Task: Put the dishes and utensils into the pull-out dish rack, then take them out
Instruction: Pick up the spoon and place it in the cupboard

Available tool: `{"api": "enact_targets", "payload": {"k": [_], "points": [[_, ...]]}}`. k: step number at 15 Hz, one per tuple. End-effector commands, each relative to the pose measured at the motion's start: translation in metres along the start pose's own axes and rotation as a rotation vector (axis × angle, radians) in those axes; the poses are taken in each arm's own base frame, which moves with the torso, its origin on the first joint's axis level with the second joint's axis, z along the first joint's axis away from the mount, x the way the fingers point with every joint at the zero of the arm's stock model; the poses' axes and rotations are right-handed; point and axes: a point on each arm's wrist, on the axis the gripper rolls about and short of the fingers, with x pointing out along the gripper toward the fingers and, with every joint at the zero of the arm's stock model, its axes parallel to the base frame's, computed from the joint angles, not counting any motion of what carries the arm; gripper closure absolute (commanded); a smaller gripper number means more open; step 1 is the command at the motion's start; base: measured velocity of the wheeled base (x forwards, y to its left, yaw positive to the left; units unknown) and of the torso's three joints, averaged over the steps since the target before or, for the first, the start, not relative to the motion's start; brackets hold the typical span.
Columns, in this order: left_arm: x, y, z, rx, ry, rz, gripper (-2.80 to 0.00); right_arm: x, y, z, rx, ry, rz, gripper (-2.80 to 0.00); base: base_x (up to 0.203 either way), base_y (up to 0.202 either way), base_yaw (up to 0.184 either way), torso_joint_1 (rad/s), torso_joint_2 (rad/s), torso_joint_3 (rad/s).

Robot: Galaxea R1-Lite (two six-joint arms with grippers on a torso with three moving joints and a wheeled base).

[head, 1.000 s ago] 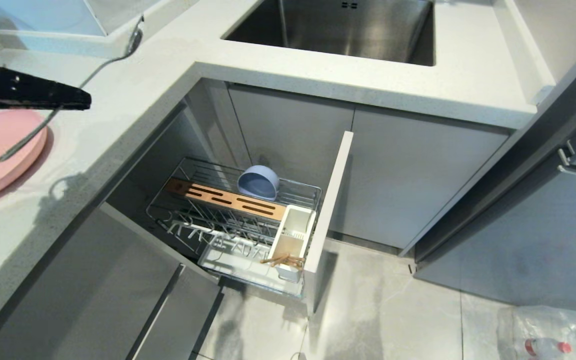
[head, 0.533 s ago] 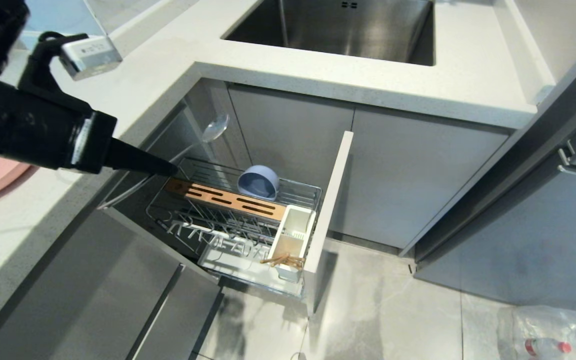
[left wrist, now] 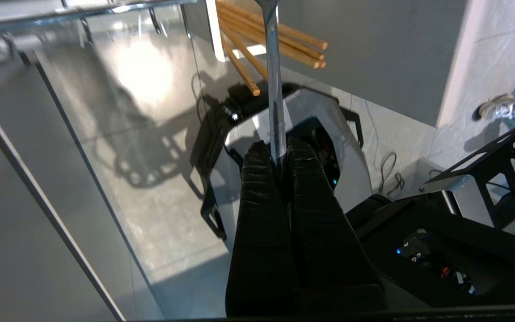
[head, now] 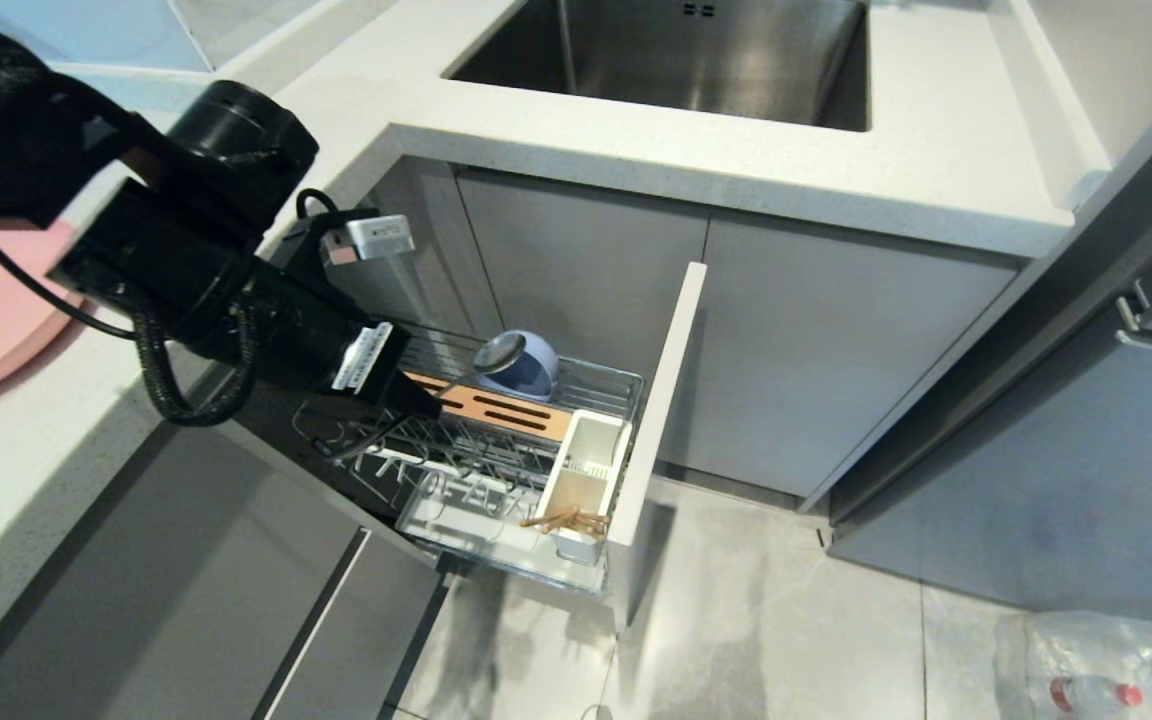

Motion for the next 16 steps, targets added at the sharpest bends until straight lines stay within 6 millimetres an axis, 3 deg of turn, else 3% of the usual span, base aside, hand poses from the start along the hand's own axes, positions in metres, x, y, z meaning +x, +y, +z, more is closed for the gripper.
{"api": "enact_targets", "payload": {"k": [1, 8, 16], "points": [[0.033, 0.001, 0.009, -0.009, 0.078, -0.009, 0.0, 0.0, 0.0, 0.0, 0.001, 0.001, 0.0, 0.0, 0.0, 0.0, 0.0, 0.0, 0.0, 0.0], [0.095, -0.01, 0.016, 0.017, 0.247, 0.082, 0.0, 0.0, 0.0, 0.0, 0.001, 0.001, 0.0, 0.0, 0.0, 0.0, 0.0, 0.0, 0.0, 0.0], [0.135, -0.015, 0.015, 0.015, 0.303, 0.08, 0.0, 0.0, 0.0, 0.0, 0.001, 0.001, 0.0, 0.0, 0.0, 0.0, 0.0, 0.0, 0.0, 0.0]]}}
